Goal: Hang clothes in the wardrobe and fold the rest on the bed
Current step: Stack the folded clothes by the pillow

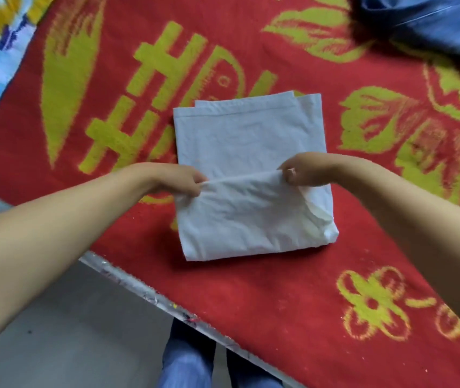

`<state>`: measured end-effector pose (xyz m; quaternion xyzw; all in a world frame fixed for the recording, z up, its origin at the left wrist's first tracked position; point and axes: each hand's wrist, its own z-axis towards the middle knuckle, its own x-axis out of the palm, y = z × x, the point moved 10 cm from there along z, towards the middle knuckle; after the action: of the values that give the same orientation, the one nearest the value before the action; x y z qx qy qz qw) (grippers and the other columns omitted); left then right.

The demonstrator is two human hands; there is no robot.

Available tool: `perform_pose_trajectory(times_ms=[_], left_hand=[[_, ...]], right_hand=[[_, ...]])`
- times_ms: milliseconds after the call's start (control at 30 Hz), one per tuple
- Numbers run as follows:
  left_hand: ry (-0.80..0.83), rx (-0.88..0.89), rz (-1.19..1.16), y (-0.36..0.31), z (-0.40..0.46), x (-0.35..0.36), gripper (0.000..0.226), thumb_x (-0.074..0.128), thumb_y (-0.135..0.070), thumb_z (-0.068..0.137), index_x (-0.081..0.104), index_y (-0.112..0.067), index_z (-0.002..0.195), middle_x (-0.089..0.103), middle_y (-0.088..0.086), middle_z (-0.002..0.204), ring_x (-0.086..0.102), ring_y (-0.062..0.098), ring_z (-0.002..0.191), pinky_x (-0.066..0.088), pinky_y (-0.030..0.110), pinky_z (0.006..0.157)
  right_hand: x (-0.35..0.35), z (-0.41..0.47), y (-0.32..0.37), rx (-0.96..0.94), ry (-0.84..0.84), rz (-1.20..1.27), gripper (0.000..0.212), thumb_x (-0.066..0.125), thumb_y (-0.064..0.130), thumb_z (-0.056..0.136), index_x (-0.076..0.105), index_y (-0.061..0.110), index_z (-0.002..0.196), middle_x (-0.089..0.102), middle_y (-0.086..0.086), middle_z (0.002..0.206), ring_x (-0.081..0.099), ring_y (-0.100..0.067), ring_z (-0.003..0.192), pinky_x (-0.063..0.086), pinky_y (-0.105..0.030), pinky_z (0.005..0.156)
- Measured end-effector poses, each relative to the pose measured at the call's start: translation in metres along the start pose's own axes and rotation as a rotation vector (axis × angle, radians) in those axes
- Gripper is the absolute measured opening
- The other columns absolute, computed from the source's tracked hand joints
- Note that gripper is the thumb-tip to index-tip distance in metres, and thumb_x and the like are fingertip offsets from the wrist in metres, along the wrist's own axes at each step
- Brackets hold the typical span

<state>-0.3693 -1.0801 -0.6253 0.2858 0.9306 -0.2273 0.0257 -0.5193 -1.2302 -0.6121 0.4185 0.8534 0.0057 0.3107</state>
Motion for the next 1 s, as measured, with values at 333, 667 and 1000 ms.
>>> perform_pose_trajectory(times_ms=[333, 667, 1000], left_hand=[[-0.628, 0.199, 0.698, -0.016, -0.008, 0.126, 0.103, 0.058, -0.054, 0.077, -0.001, -0.014, 0.152, -0.001, 0.021, 0.158, -0.001, 0.029, 0.147, 0.006, 0.065, 0.111], [-0.491, -0.036, 0.565, 0.005, 0.025, 0.117, 0.096, 0.043, 0.005, 0.087, -0.023, -0.030, 0.147, -0.035, 0.019, 0.150, -0.032, 0.034, 0.139, 0.006, 0.061, 0.112], [0.147, 0.102, 0.278, 0.004, -0.044, 0.099, 0.039, 0.040, 0.000, 0.083, 0.061, -0.018, 0.111, 0.063, 0.004, 0.118, 0.056, 0.017, 0.101, 0.042, 0.025, 0.075]], right_hand=[[0.129, -0.041, 0.023, -0.216, -0.220, -0.340, 0.101, 0.064, 0.020, 0.071, 0.004, 0.037, 0.151, -0.005, -0.009, 0.160, -0.013, -0.040, 0.143, 0.009, -0.074, 0.103], [0.129, -0.019, -0.018, -0.013, -0.149, -0.380, 0.083, 0.036, 0.008, 0.096, -0.021, 0.042, 0.146, -0.048, -0.002, 0.144, -0.024, -0.050, 0.138, 0.013, -0.075, 0.102], [0.089, -0.085, 0.024, -0.155, 0.472, -0.232, 0.036, 0.040, -0.009, 0.080, 0.056, 0.020, 0.096, 0.063, -0.004, 0.100, 0.054, -0.015, 0.078, 0.038, -0.012, 0.054]])
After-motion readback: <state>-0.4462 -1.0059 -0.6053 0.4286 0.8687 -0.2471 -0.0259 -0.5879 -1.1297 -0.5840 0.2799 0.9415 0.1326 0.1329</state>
